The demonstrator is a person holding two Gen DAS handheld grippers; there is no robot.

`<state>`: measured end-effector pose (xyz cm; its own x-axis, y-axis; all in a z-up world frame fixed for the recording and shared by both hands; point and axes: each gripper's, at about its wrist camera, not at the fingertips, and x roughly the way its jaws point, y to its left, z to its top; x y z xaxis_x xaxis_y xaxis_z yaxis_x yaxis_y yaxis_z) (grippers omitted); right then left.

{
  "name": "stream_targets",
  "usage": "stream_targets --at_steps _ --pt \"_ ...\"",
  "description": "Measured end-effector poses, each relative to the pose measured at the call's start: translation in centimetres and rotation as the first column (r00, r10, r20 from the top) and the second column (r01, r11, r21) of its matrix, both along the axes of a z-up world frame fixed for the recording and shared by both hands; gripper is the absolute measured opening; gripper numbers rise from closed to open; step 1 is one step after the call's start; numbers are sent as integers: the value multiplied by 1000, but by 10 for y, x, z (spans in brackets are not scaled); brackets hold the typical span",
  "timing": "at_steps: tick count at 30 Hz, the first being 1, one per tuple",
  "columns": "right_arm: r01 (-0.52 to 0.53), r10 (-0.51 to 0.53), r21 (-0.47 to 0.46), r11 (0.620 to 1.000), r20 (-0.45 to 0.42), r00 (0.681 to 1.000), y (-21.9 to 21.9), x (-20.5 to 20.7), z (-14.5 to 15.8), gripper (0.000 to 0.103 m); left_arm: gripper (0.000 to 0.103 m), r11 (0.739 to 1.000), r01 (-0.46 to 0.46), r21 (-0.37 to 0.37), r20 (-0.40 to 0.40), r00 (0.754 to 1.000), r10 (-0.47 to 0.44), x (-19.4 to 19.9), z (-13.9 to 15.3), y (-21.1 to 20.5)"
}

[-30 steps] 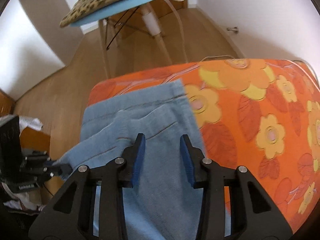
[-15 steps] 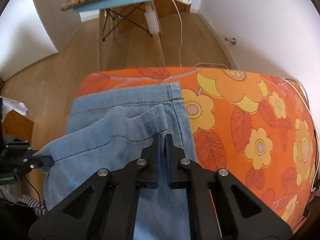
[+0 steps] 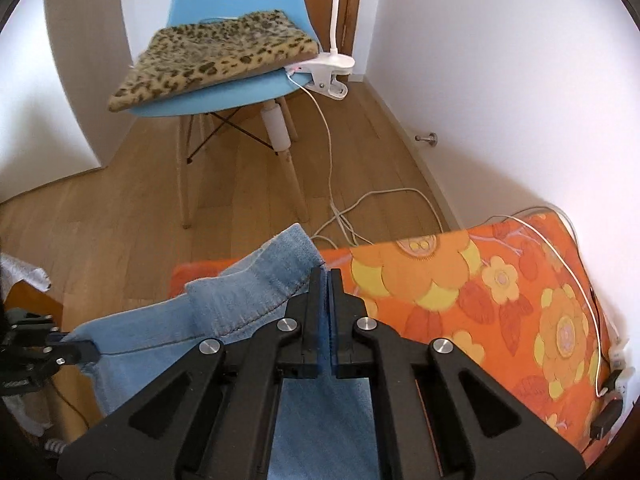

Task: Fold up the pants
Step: 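Lay the folded hems down and open both grippers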

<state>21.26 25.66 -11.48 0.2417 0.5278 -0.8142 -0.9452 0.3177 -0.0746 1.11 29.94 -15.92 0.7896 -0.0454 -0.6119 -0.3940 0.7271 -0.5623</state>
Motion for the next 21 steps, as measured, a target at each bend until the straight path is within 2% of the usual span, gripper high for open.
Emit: stream_targets --at_steps 3,6,9,11,13,14,15,16,19,21 --pt "12 -12 -58 998 5 1000 22 2 -29 2 6 1000 6 -21 -65 998 -8 8 -25 4" --pt "32 -30 -126 992 21 999 33 2 -65 2 6 1000 10 -5 -115 993 -11 16 -45 2" --pt "34 -35 -147 989 -2 999 33 5 -79 3 6 1000 6 -12 -133 991 -8 20 -53 0" --pt "84 -88 -118 989 -31 996 23 16 -73 5 6 1000 11 -1 -140 990 -11 22 -54 -2" --pt "130 -134 -71 989 -65 989 8 24 -57 21 6 1000 17 2 -142 990 -16 22 -53 -2" --pt "162 -165 -40 986 -88 982 -4 28 -45 35 6 1000 17 -3 -142 990 -18 21 -53 -1" --pt "186 -185 -7 983 -112 976 -17 31 -34 40 7 1000 19 -4 -145 989 -19 21 -52 0" --pt "219 -209 53 974 -151 966 -39 33 -18 40 9 1000 19 -1 -151 988 -19 22 -52 0" --pt "305 -270 141 942 -222 937 -93 34 11 40 10 1000 27 7 -164 986 -26 21 -46 -1" --pt "349 -302 176 920 -246 921 -126 32 23 40 16 999 30 42 -177 984 -22 19 -38 -4"
